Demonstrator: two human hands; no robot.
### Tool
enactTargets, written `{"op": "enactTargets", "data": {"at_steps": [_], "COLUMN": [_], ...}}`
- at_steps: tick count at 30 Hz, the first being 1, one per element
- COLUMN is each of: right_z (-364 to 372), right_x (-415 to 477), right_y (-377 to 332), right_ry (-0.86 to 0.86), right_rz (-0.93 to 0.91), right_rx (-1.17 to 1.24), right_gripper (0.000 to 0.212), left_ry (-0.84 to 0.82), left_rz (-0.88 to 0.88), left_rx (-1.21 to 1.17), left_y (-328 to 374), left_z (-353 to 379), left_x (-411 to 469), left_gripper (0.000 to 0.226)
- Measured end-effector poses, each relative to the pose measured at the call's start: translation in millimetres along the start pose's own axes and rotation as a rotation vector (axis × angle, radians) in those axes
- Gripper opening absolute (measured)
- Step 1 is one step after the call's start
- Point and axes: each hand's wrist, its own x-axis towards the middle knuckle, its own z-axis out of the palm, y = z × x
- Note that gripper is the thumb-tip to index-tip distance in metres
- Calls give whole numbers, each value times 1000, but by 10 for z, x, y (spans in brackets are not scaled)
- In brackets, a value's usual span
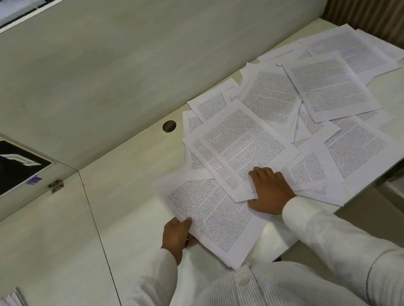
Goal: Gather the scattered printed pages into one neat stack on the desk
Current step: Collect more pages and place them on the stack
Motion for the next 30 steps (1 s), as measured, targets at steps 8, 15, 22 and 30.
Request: {"op": "enactTargets", "data": {"at_steps": [8,15,22,30], "right_z": [7,-279,-359,-168], "right_x": [73,-11,-160,-280], "right_y": [-22,129,-480,-1107], "right_ry": [122,232,223,-282], "right_rz": [-3,160,-66,-290], "right_rx": [-42,436,515,690], "right_gripper": [48,36,39,40], "left_ry": [-23,11,-61,31], "left_rz": [-4,2,-18,10], "left_rx": [-11,-102,-242,-158], "left_y": [-24,-84,-74,-103], "left_z": [113,7,-29,-173], "left_x": [5,57,49,51], "left_gripper": [9,17,17,23]}}
